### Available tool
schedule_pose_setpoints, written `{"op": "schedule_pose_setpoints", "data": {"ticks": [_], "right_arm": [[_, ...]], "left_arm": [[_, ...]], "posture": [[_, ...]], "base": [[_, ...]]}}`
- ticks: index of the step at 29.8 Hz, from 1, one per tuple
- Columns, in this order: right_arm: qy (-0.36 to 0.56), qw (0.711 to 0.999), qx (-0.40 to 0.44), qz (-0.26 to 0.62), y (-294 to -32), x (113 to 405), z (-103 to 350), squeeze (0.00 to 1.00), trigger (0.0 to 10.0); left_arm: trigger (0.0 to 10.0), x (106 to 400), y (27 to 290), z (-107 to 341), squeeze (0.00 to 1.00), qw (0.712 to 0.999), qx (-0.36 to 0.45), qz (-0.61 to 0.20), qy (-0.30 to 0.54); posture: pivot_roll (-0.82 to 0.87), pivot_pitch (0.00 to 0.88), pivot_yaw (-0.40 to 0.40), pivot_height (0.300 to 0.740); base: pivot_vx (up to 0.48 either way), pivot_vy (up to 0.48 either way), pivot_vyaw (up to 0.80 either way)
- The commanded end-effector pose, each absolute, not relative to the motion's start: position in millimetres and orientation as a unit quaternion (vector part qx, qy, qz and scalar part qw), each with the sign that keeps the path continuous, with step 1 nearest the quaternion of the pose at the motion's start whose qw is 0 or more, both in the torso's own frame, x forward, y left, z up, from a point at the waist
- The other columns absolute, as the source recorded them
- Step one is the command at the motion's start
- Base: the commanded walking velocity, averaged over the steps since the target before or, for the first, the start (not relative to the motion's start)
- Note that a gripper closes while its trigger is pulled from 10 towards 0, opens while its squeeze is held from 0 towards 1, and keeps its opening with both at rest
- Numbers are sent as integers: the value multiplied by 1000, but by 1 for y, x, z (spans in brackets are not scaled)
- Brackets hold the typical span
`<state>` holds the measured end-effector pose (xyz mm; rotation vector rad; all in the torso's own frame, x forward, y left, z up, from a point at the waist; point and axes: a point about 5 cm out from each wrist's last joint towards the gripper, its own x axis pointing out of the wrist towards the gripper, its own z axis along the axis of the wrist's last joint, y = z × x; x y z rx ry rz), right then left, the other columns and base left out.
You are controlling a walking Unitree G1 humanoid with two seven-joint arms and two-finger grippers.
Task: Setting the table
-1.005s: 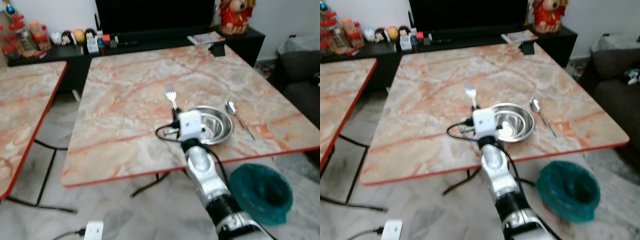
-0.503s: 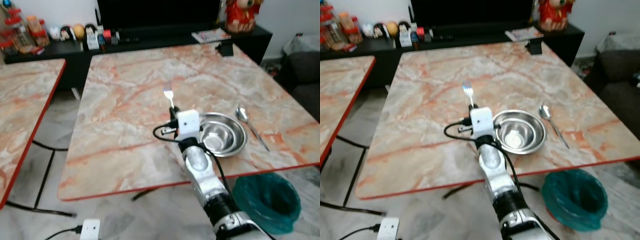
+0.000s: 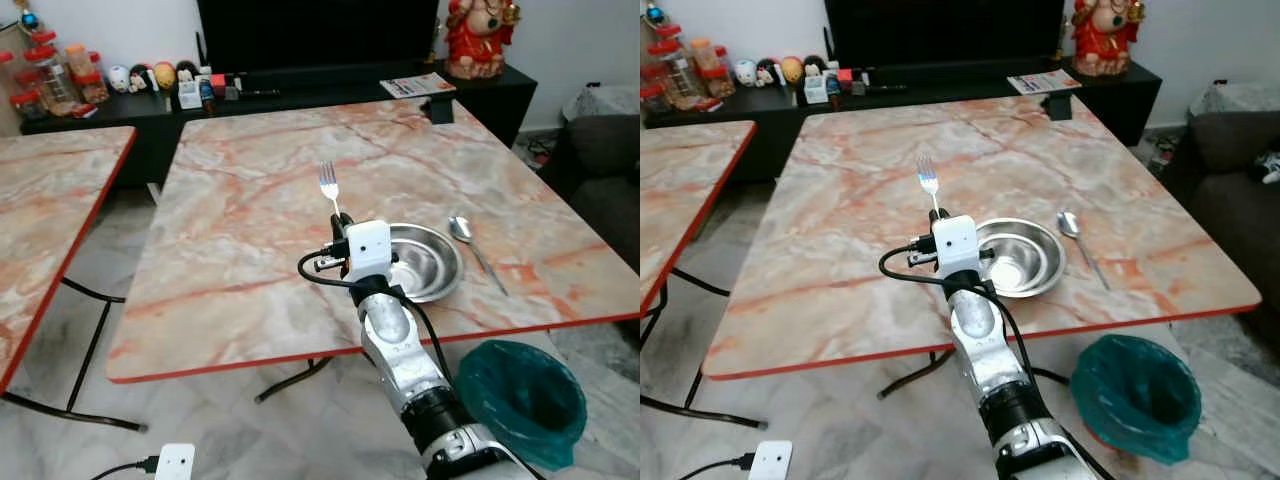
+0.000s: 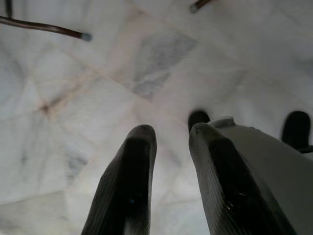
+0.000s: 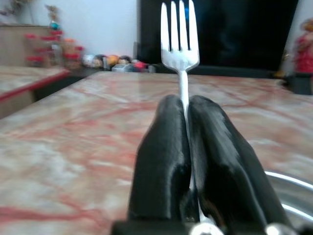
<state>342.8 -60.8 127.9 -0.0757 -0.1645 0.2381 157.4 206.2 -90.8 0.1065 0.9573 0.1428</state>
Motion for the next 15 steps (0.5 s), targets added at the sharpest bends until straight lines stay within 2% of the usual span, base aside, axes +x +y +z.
{"op": "schedule_pose_setpoints", "data": {"ticks": [1, 15], "right_arm": [[-85, 988, -30, 129, -51, 342, 132, 0, 10000], [-83, 987, -31, 132, -51, 342, 131, 0, 10000]], "left_arm": [[10000, 153, 211, -92, 0, 878, 62, 70, 469], [10000, 153, 209, -92, 0, 878, 60, 70, 469]], "posture": [[8, 42, 30, 740], [8, 43, 26, 740]], "base": [[0, -416, 0], [0, -416, 0]]}}
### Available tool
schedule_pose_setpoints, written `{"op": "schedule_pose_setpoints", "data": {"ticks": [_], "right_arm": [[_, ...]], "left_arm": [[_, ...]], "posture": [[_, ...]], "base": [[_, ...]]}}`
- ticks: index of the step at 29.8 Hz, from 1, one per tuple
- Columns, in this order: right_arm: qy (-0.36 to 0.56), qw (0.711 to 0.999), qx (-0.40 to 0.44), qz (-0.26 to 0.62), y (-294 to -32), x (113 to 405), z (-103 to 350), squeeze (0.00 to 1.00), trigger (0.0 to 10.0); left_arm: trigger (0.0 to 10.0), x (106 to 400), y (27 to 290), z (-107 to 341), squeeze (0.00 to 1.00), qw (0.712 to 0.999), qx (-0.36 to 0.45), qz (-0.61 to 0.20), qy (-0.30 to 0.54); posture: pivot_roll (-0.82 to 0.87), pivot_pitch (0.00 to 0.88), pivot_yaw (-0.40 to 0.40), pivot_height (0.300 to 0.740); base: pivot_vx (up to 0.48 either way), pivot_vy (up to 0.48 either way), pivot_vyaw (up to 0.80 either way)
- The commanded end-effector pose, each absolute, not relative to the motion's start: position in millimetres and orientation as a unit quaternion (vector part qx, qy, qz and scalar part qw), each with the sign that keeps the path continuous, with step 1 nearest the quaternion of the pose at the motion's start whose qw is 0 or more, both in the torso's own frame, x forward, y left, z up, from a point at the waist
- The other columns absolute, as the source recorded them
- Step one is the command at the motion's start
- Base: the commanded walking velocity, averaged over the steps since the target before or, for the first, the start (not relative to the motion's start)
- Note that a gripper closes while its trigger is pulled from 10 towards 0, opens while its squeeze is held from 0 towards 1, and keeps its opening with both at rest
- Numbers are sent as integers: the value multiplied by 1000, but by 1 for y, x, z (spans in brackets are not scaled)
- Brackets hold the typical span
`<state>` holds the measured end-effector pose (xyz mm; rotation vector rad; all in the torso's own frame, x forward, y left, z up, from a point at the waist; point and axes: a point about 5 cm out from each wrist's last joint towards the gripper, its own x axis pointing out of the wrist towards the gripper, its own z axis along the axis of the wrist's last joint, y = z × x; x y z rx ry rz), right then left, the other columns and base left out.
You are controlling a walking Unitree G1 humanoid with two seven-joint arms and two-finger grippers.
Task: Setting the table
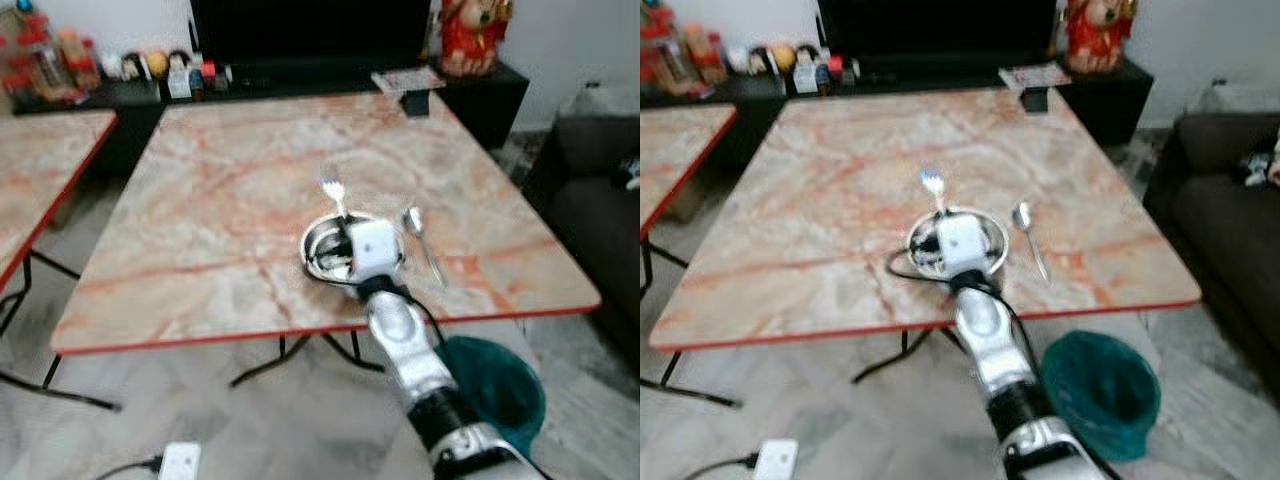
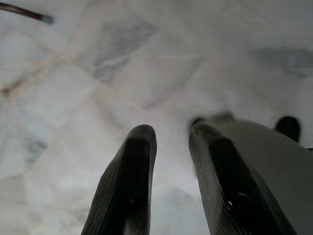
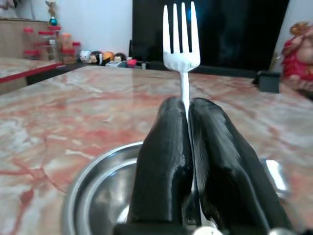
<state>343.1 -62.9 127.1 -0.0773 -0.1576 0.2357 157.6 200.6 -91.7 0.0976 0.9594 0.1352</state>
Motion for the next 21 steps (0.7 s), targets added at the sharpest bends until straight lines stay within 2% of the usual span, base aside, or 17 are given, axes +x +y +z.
{"op": "schedule_pose_setpoints", "data": {"ticks": [1, 14, 21], "right_arm": [[-82, 987, -31, 133, -51, 342, 131, 0, 10000], [-82, 987, -30, 133, -52, 341, 130, 0, 10000], [-87, 987, -28, 131, -54, 342, 132, 0, 10000]], "left_arm": [[10000, 153, 209, -92, 0, 878, 60, 70, 470], [10000, 153, 209, -92, 0, 880, 63, 68, 466], [10000, 154, 209, -91, 0, 884, 57, 70, 460]], "posture": [[6, 46, 26, 740], [2, 44, 25, 740], [-2, 32, 25, 740]], "base": [[0, -416, 0], [37, -404, 0], [0, 0, 0]]}}
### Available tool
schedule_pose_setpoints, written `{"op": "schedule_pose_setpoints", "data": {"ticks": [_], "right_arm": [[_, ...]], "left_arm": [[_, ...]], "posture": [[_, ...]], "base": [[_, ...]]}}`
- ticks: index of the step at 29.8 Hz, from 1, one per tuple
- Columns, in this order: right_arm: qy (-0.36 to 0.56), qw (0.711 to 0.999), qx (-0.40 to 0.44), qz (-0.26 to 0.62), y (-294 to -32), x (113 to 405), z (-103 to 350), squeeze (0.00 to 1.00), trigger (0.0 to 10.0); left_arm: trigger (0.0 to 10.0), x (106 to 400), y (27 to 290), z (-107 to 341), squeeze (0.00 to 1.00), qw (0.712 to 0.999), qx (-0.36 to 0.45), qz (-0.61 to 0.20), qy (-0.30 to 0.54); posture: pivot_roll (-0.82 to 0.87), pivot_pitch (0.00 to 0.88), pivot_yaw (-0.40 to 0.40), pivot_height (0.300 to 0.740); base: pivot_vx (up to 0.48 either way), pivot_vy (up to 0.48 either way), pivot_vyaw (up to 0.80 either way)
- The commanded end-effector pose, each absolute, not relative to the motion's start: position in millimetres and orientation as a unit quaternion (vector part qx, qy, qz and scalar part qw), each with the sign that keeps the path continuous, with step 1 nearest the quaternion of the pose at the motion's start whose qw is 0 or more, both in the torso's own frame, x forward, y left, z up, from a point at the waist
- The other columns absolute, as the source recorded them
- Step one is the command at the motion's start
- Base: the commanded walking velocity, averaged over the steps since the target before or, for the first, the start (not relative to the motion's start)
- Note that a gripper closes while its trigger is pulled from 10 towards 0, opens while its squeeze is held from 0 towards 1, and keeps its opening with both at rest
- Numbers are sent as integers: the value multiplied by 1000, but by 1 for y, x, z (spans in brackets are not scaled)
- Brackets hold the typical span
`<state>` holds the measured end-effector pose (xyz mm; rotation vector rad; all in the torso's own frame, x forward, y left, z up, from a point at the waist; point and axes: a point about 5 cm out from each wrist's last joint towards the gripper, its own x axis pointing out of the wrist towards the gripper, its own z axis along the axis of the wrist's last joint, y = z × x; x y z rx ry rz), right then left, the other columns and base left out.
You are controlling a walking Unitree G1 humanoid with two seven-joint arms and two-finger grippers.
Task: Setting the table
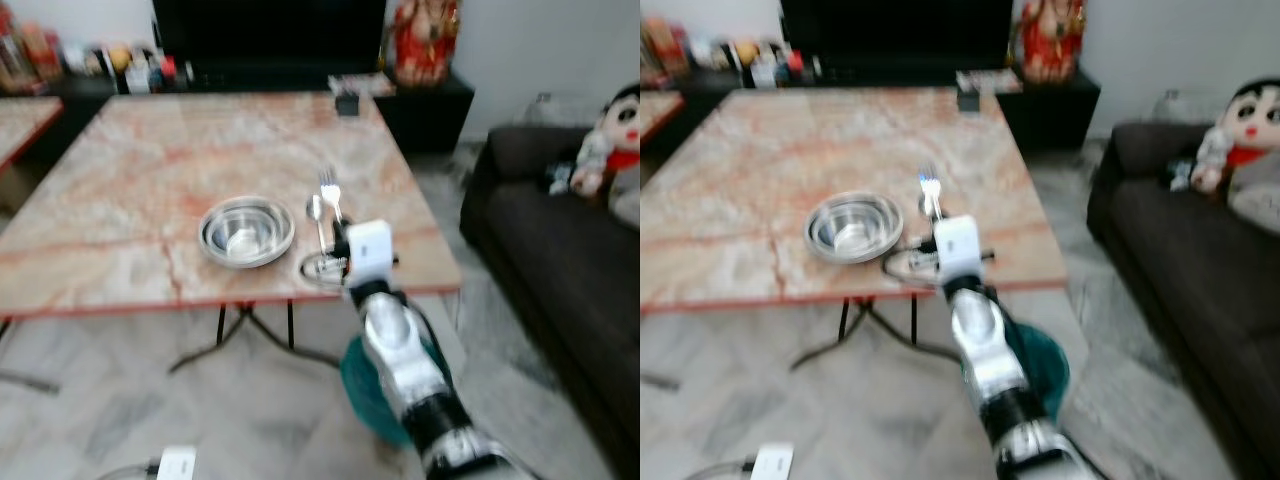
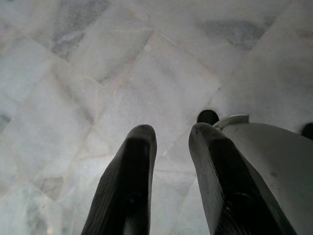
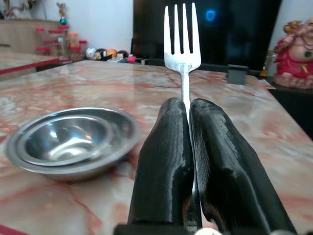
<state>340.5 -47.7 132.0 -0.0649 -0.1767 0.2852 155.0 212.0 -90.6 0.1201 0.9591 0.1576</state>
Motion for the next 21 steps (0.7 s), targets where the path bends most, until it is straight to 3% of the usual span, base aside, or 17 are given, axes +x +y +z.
{"op": "schedule_pose_setpoints", "data": {"ticks": [1, 6, 21], "right_arm": [[-88, 987, -27, 132, -54, 342, 132, 0, 10000], [-87, 987, -26, 133, -53, 342, 133, 0, 10000], [-83, 987, -30, 132, -53, 341, 130, 0, 10000]], "left_arm": [[10000, 155, 209, -91, 0, 884, 57, 71, 458], [10000, 157, 210, -90, 0, 885, 58, 73, 455], [10000, 156, 211, -90, 0, 885, 57, 79, 456]], "posture": [[-2, 31, 26, 740], [-2, 31, 26, 740], [3, 40, 24, 740]], "base": [[0, 0, 0], [105, 0, 0], [332, 0, 0]]}}
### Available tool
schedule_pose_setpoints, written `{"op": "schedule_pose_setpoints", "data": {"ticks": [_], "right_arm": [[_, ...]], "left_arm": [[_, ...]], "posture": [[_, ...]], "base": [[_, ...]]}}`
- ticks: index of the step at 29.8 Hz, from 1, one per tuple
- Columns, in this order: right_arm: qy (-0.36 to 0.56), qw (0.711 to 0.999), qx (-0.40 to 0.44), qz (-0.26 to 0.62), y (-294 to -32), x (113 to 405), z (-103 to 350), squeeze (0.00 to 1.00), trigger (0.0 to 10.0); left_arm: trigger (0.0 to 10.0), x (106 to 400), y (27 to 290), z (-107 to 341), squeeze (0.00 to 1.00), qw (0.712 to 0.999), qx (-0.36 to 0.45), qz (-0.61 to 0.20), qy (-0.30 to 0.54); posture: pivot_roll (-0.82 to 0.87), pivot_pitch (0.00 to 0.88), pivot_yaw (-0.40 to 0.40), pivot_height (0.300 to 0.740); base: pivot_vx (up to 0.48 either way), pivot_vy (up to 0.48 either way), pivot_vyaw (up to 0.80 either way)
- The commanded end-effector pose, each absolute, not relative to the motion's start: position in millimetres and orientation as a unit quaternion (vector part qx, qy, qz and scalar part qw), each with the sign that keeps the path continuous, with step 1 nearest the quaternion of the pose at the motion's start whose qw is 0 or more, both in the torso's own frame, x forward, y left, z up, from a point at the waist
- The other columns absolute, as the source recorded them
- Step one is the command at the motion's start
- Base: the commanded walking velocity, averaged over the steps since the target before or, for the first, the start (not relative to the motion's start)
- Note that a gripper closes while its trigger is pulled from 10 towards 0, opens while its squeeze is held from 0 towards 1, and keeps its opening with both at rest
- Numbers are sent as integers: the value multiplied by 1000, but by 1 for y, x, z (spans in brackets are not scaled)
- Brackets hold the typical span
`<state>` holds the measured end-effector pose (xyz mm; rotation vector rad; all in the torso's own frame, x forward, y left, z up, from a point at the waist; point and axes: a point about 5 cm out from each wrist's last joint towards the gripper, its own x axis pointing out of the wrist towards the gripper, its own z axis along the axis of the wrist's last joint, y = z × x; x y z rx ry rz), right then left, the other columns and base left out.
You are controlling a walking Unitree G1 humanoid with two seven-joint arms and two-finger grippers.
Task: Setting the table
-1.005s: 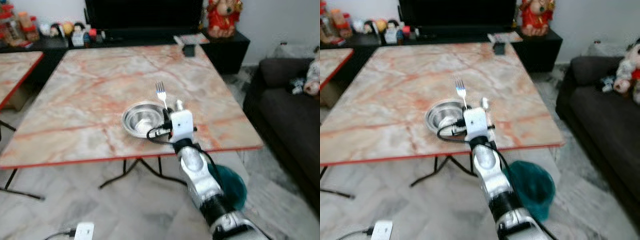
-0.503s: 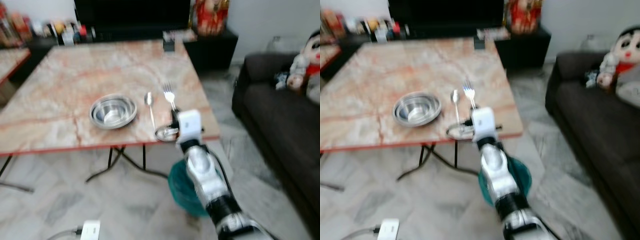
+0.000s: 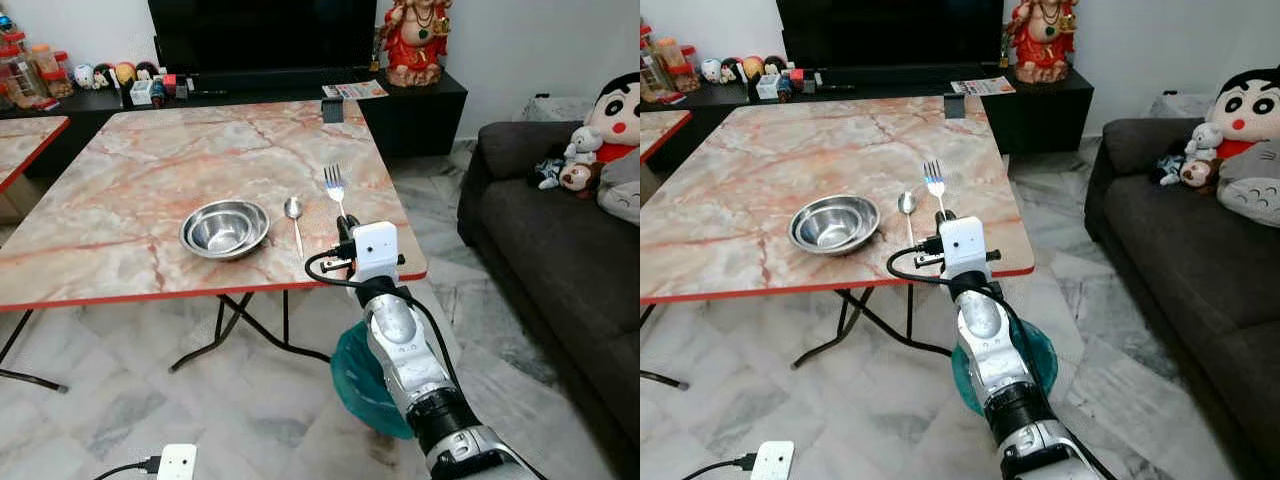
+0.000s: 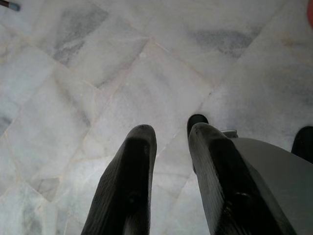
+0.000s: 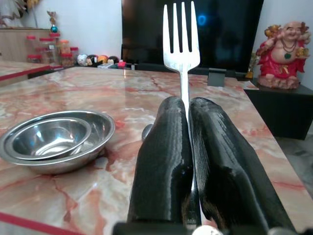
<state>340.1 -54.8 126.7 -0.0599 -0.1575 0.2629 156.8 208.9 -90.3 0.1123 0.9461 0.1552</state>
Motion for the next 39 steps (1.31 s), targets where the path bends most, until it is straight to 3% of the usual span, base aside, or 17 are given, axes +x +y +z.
{"op": "schedule_pose_setpoints", "data": {"ticks": [1, 7, 22, 29, 39], "right_arm": [[-87, 986, -43, 138, -52, 340, 130, 0, 10000], [-92, 984, -42, 148, -48, 338, 130, 0, 10000], [-84, 987, -28, 134, -48, 338, 129, 0, 10000], [-17, 995, -47, 90, -56, 333, 104, 0, 10000], [62, 996, 13, 65, -57, 330, 85, 0, 10000]], "left_arm": [[10000, 156, 212, -90, 0, 884, 58, 80, 456], [10000, 155, 213, -90, 0, 883, 59, 81, 458], [10000, 154, 214, -91, 0, 883, 61, 78, 460], [10000, 155, 214, -90, 0, 885, 62, 78, 455], [10000, 152, 216, -91, 0, 882, 65, 79, 460]], "posture": [[6, 45, 25, 740], [10, 48, 27, 740], [8, 52, 34, 740], [10, 55, 34, 740], [13, 55, 41, 740]], "base": [[349, 0, 0], [350, 0, 533], [359, 0, 0], [95, 0, 0], [0, 0, 0]]}}
